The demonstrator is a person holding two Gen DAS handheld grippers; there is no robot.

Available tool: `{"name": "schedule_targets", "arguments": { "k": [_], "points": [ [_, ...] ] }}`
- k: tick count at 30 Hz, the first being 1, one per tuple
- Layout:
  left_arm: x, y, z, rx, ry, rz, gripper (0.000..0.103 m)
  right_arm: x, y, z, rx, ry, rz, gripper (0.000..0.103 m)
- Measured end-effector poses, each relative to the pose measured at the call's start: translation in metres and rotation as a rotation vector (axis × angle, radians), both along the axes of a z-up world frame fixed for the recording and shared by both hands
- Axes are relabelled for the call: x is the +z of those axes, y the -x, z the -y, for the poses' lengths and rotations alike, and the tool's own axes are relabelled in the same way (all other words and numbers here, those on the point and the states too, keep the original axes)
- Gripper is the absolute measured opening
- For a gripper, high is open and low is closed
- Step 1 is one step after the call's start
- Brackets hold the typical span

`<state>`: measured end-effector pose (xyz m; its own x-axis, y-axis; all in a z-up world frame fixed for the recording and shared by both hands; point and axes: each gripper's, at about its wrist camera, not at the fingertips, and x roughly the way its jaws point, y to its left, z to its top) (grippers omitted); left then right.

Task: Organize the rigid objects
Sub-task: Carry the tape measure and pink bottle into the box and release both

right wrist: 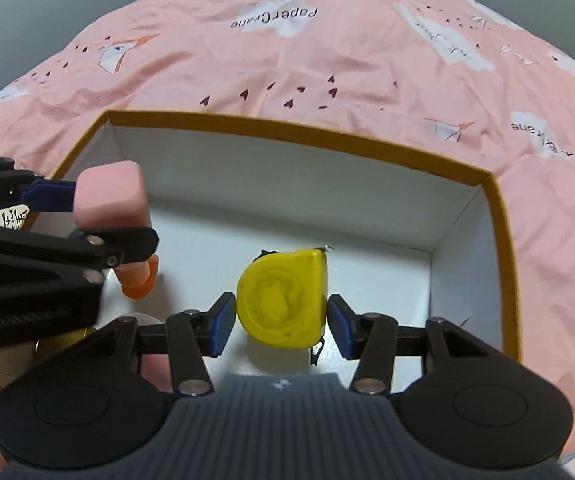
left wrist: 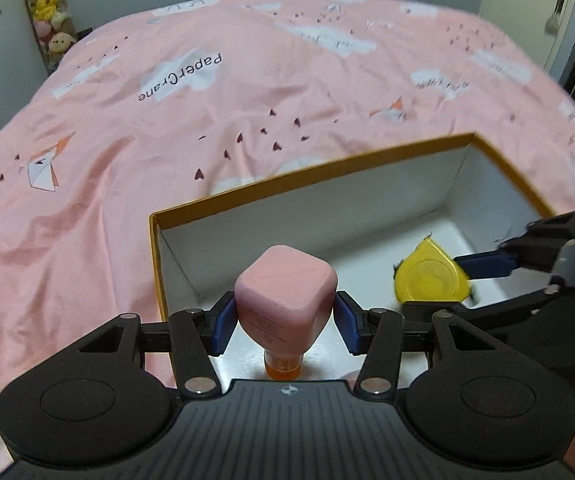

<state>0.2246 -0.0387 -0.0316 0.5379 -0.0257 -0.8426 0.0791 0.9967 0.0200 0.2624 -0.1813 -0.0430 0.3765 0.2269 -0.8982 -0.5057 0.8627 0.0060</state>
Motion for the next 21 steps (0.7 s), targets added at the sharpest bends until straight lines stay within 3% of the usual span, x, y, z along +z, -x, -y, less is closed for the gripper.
{"name": "schedule_targets", "arguments": {
  "k": [4,5,6,16,21],
  "points": [
    [-0.012,-0.010,0.002,-0.010,-0.014,-0.049,0.059,-0.007,-0.002,-0.004,0.008,0.029,-0.013,0.049],
    [-0.015,-0.011,0.004,-0.009,-0.036,-0.055,0.059,-0.009,-0.002,-0.004,0.009,0.033,-0.019,0.039],
    [-0.017,-0.012,0.005,-0.011,-0.051,-0.050,0.060,-0.010,-0.002,-0.004,0.016,0.030,-0.023,0.019],
    [-0.020,-0.015,0.004,-0.013,-0.051,-0.043,0.064,-0.010,-0.006,-0.009,0.024,0.039,-0.036,0.020],
    [-0.015,-0.012,-0.004,-0.024,0.037,-0.027,0.075,-0.012,-0.006,-0.008,0.022,0.044,-0.050,0.022]
  ]
}}
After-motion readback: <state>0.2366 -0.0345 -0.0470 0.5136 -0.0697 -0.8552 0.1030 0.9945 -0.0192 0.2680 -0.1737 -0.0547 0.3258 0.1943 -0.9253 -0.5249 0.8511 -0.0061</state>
